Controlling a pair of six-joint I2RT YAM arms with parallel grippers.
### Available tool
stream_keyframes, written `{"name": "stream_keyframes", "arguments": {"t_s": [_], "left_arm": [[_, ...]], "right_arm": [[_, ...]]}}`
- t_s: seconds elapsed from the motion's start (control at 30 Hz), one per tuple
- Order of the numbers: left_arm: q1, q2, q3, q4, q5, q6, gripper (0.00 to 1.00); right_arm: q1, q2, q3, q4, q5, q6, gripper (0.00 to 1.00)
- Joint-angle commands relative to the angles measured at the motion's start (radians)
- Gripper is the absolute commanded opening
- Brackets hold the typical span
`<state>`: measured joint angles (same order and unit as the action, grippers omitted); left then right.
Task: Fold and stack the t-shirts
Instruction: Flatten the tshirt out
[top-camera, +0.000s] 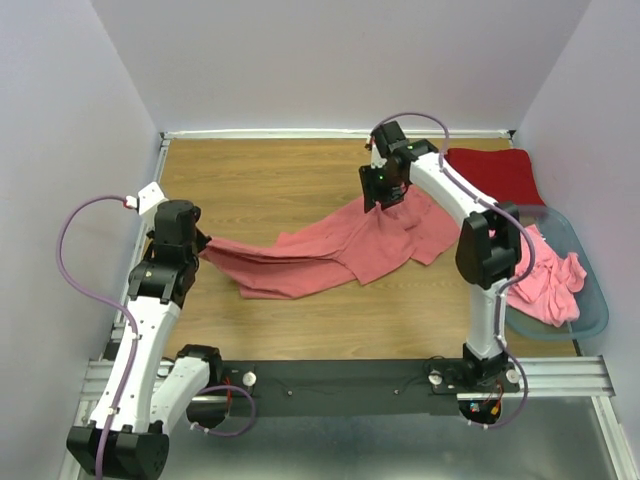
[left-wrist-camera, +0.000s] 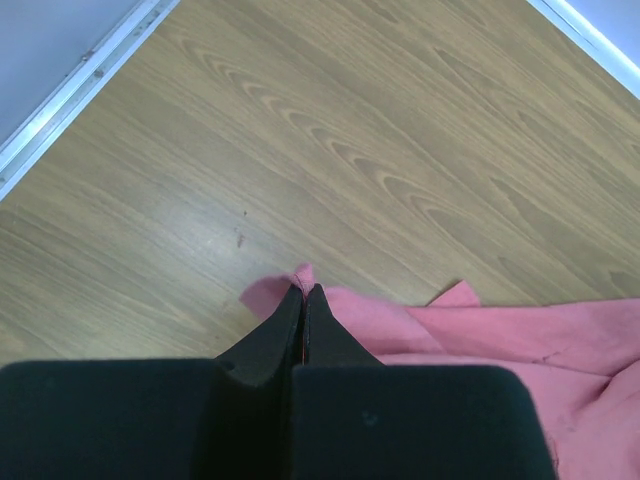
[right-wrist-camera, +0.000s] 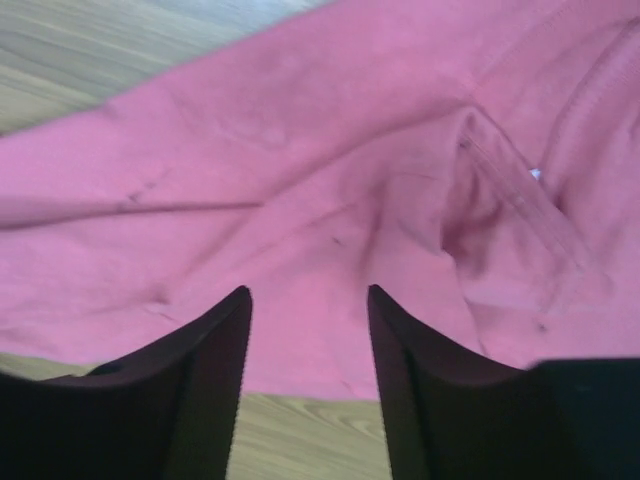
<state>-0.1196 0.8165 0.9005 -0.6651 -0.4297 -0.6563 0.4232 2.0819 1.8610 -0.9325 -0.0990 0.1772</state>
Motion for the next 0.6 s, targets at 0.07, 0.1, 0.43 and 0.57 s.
{"name": "stream_keyframes", "arguments": {"t_s": [0.07,0.1,0.43,0.57], "left_arm": [[0.006,0.015,0.006,0.058,0.014,-0.014,0.0],[0.006,0.016,0.005,0.059,0.016,-0.014,0.0],[0.008,0.024,0.002,0.071,0.02,-0.017,0.0],[0.008,0.029,0.005,0.071,0.022,-0.013,0.0]], "right_arm": [[-0.041,-0.206,-0.26,0.161,-0.018,0.021,0.58],[-0.058,-0.238,-0.317,0.181,-0.028,0.021,0.57],[-0.222,-0.407,-0.77,0.409,-0.097,0.031,0.46],[-0.236,-0.376,-0.793,0.483,-0.093,0.077,0.45]]}}
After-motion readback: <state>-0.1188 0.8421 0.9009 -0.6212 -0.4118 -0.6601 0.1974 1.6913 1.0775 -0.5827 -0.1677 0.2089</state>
